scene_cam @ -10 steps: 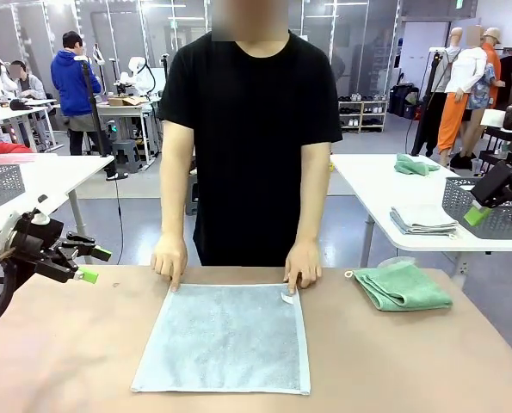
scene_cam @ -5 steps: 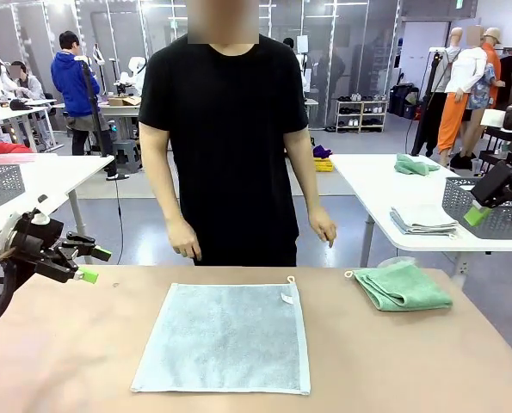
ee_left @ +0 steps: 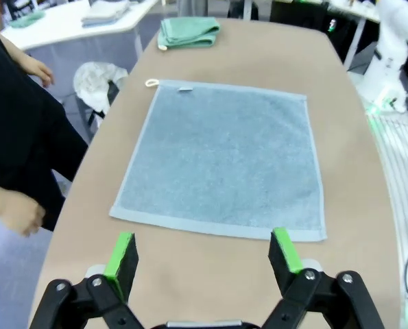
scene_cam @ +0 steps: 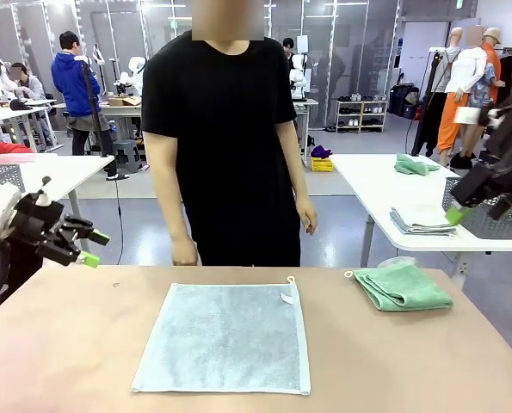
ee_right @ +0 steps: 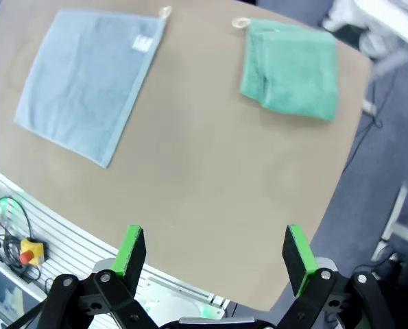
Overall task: Fold the towels and place them in the basket.
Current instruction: When a person lays out a Towel with hook on the table, fold it in half twice.
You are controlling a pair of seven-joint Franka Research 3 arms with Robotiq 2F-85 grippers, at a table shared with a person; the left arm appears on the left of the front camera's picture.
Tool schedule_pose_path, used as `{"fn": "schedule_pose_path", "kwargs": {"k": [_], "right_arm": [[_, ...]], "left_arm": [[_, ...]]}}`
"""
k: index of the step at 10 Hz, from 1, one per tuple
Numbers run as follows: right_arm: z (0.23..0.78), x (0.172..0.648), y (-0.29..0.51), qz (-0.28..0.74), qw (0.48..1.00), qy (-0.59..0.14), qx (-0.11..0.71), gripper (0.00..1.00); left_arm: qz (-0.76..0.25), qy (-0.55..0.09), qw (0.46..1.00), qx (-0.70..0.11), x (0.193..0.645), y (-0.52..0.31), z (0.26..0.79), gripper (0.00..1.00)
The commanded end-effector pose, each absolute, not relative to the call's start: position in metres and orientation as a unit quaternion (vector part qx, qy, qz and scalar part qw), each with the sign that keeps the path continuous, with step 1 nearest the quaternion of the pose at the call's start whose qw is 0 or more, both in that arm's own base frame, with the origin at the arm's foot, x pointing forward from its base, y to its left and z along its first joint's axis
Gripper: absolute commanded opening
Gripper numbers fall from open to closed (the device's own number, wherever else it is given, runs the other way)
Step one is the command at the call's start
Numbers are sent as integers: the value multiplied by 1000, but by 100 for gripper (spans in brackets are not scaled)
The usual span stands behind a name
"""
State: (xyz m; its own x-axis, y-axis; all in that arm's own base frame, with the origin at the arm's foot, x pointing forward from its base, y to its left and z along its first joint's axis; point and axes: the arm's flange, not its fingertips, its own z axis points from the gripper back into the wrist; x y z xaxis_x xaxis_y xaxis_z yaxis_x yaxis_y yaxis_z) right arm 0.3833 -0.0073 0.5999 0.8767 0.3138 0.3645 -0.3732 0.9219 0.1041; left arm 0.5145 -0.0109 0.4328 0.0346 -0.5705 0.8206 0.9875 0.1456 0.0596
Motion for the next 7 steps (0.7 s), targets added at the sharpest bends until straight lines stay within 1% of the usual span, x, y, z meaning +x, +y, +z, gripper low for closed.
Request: {"fn": "schedule_pose_path", "kwargs": {"k": [1,3,4,7], "right_arm": [[601,386,27,276,937,-207,54,100],[593,385,79,393,885,-248,21,100],[584,384,105,437,865,-247,23,100],[541,381,172,568,791,-226,12,100]], "left_arm": [[-602,-321,696,-223,489,-54,466,97],[-596,-268,737,-174,480,-100,494,97],[-589,-246,756,-148,476,-117,501,97],[-592,-205,772,-107,464,-148,507,97]]}}
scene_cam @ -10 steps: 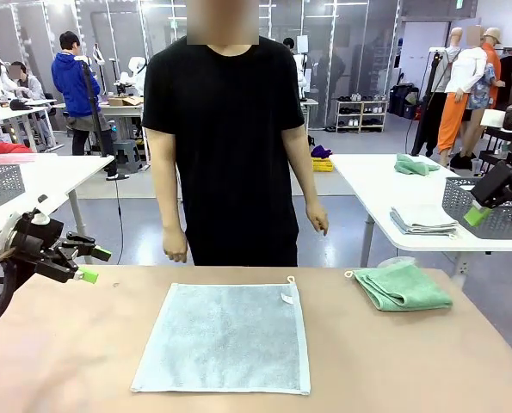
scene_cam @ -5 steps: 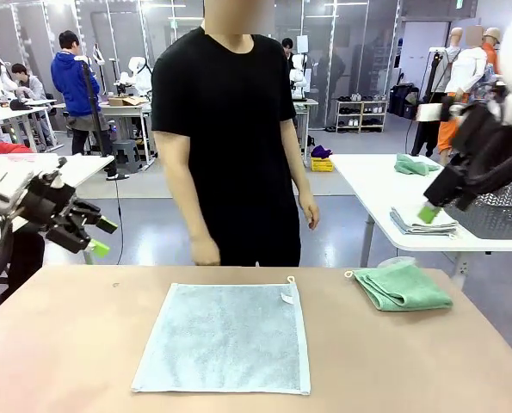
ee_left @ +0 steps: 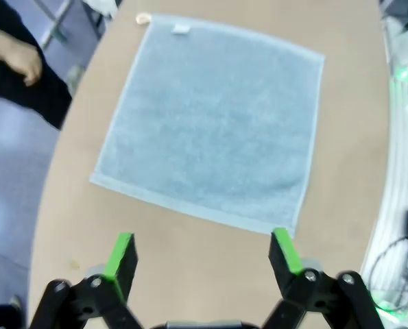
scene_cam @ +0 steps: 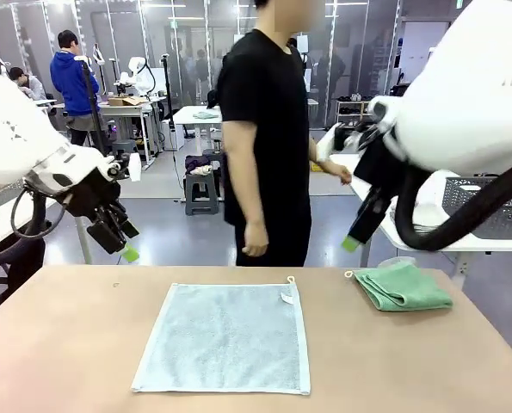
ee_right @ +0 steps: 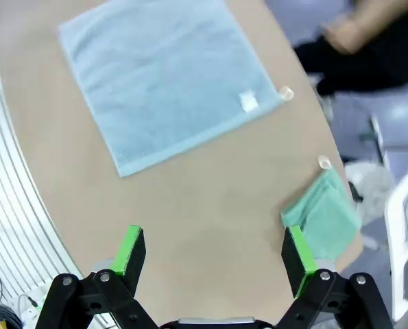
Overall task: Fold the towels and place them in the basket.
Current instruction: When a person lays out a Towel with hook on the table, fold it in half twice.
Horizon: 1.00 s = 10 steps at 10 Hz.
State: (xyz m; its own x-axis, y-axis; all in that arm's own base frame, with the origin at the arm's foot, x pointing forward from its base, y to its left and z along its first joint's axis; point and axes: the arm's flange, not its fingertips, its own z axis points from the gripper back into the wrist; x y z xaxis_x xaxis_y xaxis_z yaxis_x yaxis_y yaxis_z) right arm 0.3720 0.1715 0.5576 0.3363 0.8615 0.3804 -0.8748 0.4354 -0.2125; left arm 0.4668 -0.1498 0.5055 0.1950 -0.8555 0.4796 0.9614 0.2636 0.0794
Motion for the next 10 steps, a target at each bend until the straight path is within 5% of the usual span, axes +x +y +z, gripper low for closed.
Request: {"fn": "schedule_pose_path", "kwargs": {"k": [1,10], "right_arm": [[520,384,190,598,777,-197,6,100],[432,393,252,667,741,-76,-28,100]], "left_arm": [[-595,-192,776,-85,460,-153,507,97],[-644,-126,750,83,416,-184,421,97]]}}
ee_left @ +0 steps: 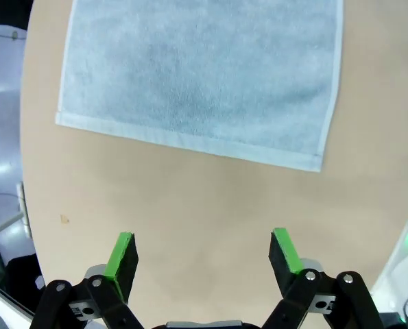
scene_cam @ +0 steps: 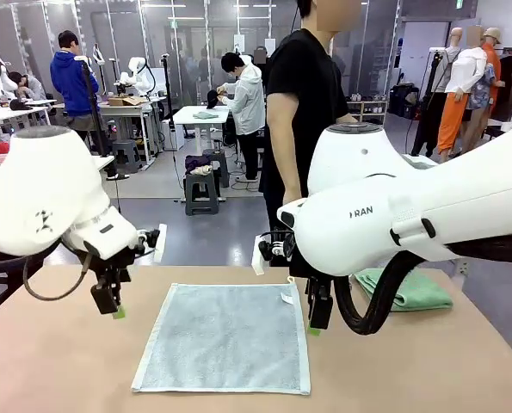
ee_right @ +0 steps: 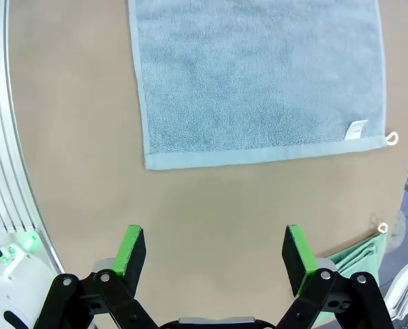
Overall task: Fold the towels and place them in the basket.
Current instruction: When a person lays out a Towel with hook on the table, fold it in half twice.
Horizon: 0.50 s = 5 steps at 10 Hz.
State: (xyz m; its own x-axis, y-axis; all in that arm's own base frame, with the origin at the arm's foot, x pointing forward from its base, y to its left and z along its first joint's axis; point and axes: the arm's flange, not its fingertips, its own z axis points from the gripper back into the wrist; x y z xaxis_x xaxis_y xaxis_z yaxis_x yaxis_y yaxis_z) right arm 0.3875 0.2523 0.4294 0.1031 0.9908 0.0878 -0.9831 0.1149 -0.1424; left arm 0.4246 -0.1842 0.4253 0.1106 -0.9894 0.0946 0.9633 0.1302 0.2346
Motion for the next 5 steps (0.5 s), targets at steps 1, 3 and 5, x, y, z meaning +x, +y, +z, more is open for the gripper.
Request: {"fn": "schedule_pose_path", "kwargs": {"k": [1,3,5], "right_arm": [[431,395,252,666,742,-74,-23,100],[429,389,252,664,743,-79,-23,100],[429,389,252,664,743,-79,-23,100]], "left_arm": [[-641,-133,750,92,413,-184,417,97],[-635,-132,753,109,414,-179,422,97],[-651,-122,745,77,419,-182,415,97]]}}
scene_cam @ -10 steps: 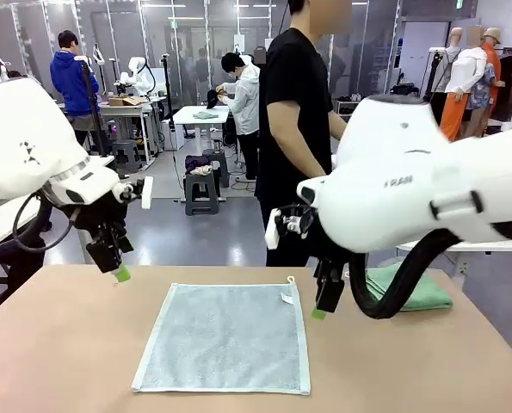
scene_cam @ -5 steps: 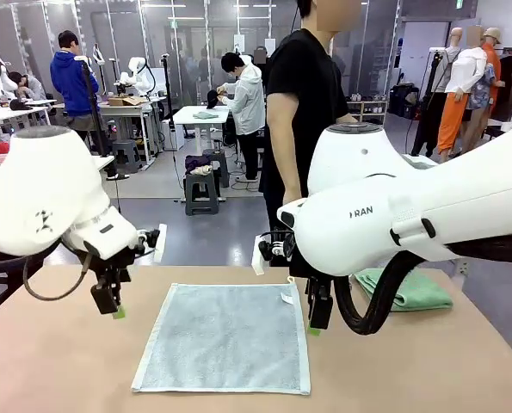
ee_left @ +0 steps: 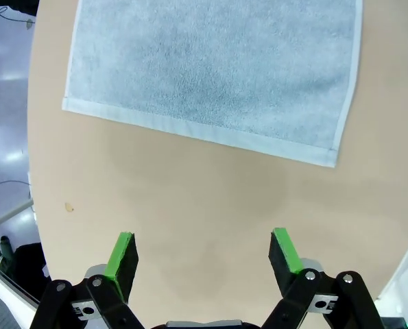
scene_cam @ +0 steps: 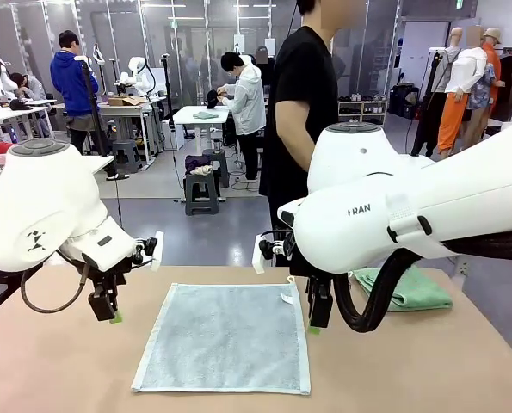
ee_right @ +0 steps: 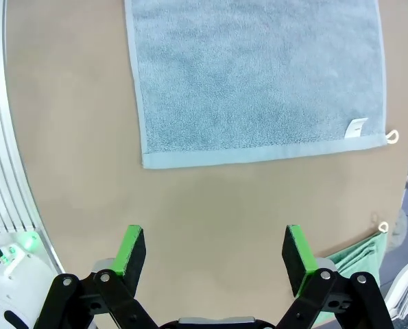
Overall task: Fold the towels and place them in the basket.
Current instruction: When a person lays out a Towel with hook on the table, fold it in half twice.
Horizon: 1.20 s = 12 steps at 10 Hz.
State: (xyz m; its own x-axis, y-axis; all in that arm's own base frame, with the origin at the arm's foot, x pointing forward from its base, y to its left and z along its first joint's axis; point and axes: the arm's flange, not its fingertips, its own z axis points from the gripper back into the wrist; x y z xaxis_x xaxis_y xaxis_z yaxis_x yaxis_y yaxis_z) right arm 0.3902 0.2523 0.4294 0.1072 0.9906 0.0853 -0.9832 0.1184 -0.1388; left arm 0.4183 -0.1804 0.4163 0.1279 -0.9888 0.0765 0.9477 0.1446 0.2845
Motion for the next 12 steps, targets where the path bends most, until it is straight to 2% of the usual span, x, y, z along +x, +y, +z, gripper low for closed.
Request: {"fn": "schedule_pose_path", "kwargs": {"k": [1,5,8,12], "right_arm": [[429,389,252,664,743,-79,-23,100],[429,389,254,665,743,-78,-24,100],[406,373,273,670,739,-66,-26,100],[378,362,284,643,763,-57,-35,100]], "left_arm": [[-651,-122,745,77,419,-182,415,97],[-664,-117,733,91,412,-188,412,97],[-680,-108,720,86,387,-208,387,97],[-687,-105,714,85,366,-212,363,97]]}}
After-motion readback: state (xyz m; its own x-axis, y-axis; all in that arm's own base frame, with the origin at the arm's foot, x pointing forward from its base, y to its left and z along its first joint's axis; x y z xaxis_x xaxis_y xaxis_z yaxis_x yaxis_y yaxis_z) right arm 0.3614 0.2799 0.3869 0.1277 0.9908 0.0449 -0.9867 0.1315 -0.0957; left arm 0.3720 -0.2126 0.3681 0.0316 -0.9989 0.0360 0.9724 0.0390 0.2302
